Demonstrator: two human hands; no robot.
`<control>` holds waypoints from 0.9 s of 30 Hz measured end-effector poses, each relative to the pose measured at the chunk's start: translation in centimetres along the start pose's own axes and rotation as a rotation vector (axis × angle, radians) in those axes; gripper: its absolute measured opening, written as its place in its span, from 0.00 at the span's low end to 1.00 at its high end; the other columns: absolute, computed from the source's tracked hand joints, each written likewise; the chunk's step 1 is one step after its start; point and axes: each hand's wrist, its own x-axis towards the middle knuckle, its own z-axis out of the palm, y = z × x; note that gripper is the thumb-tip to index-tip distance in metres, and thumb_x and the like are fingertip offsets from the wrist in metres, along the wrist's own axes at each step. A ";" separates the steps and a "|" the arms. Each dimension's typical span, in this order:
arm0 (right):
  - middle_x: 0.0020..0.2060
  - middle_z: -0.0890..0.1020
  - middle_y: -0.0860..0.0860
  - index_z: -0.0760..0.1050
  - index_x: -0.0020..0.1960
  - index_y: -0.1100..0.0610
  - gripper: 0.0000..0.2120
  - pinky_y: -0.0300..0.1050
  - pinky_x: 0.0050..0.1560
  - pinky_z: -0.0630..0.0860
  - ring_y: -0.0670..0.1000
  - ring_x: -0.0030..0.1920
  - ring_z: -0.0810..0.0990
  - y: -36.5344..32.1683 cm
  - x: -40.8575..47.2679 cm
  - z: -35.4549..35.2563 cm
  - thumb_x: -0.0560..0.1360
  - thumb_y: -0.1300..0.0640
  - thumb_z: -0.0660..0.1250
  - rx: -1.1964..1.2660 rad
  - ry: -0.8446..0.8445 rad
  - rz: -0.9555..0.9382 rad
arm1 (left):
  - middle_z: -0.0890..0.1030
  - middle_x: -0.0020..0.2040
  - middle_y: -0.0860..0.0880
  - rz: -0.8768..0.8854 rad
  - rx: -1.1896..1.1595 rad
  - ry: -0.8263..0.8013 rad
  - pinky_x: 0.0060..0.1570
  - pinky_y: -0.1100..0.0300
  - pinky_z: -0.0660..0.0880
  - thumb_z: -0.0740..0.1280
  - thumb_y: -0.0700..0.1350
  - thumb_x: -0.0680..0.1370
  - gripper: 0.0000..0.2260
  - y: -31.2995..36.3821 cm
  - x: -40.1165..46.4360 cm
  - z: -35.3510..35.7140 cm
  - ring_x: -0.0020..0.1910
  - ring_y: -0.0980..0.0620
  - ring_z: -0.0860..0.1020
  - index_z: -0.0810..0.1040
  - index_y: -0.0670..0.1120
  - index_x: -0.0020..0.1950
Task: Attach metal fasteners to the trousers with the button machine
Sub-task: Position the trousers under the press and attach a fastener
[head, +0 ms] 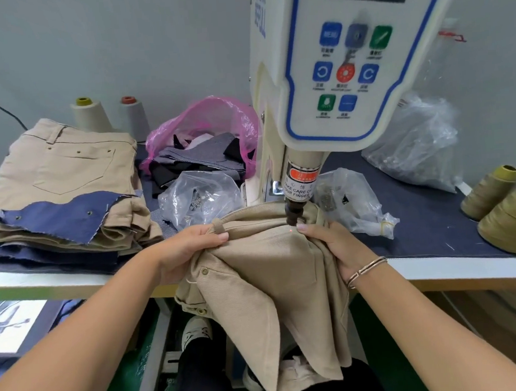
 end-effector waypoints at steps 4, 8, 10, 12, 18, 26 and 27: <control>0.49 0.84 0.60 0.79 0.56 0.62 0.22 0.46 0.52 0.79 0.54 0.49 0.83 0.3 -0.1 0.1 0.63 0.59 0.73 0.029 0.014 -0.020 | 0.81 0.36 0.46 -0.059 0.102 -0.040 0.34 0.62 0.77 0.81 0.52 0.59 0.16 0.6 0.0 0.3 0.34 0.52 0.80 0.80 0.45 0.36; 0.50 0.84 0.59 0.78 0.57 0.61 0.22 0.47 0.51 0.79 0.54 0.49 0.83 0.5 -0.5 0.0 0.64 0.57 0.73 0.054 0.009 -0.024 | 0.75 0.40 0.42 -0.120 0.183 0.018 0.39 0.58 0.75 0.77 0.50 0.60 0.23 1.0 0.2 0.4 0.37 0.47 0.76 0.72 0.40 0.45; 0.50 0.84 0.59 0.78 0.58 0.61 0.18 0.46 0.51 0.78 0.53 0.50 0.83 0.6 -0.5 0.1 0.69 0.57 0.71 0.052 0.044 -0.048 | 0.77 0.40 0.41 -0.118 0.171 0.031 0.40 0.57 0.74 0.76 0.50 0.59 0.22 1.0 0.1 0.4 0.37 0.46 0.77 0.73 0.39 0.43; 0.50 0.84 0.58 0.78 0.58 0.61 0.14 0.46 0.52 0.78 0.53 0.50 0.83 0.8 -0.4 0.3 0.74 0.59 0.68 0.039 0.093 -0.068 | 0.81 0.43 0.40 -0.111 0.125 0.068 0.42 0.57 0.77 0.75 0.48 0.58 0.23 0.8 0.1 0.1 0.40 0.46 0.80 0.77 0.38 0.47; 0.48 0.84 0.57 0.78 0.56 0.61 0.10 0.44 0.49 0.80 0.52 0.48 0.83 0.7 -0.2 0.8 0.76 0.62 0.66 0.037 0.121 -0.093 | 0.84 0.47 0.41 -0.100 0.004 0.099 0.38 0.59 0.80 0.71 0.45 0.61 0.22 0.4 0.3 0.0 0.41 0.47 0.83 0.81 0.42 0.54; 0.51 0.83 0.59 0.78 0.57 0.62 0.12 0.47 0.53 0.78 0.56 0.53 0.82 1.1 0.2 0.6 0.75 0.61 0.68 0.006 0.169 -0.107 | 0.85 0.47 0.43 -0.016 -0.032 0.055 0.37 0.59 0.80 0.72 0.47 0.60 0.17 0.0 0.5 -0.2 0.42 0.48 0.84 0.86 0.45 0.47; 0.51 0.83 0.59 0.78 0.57 0.61 0.11 0.47 0.53 0.78 0.56 0.53 0.82 1.1 0.3 0.5 0.75 0.61 0.68 -0.005 0.173 -0.110 | 0.85 0.47 0.43 -0.010 -0.033 0.043 0.38 0.58 0.80 0.73 0.47 0.60 0.17 0.0 0.5 -0.2 0.43 0.48 0.84 0.86 0.46 0.48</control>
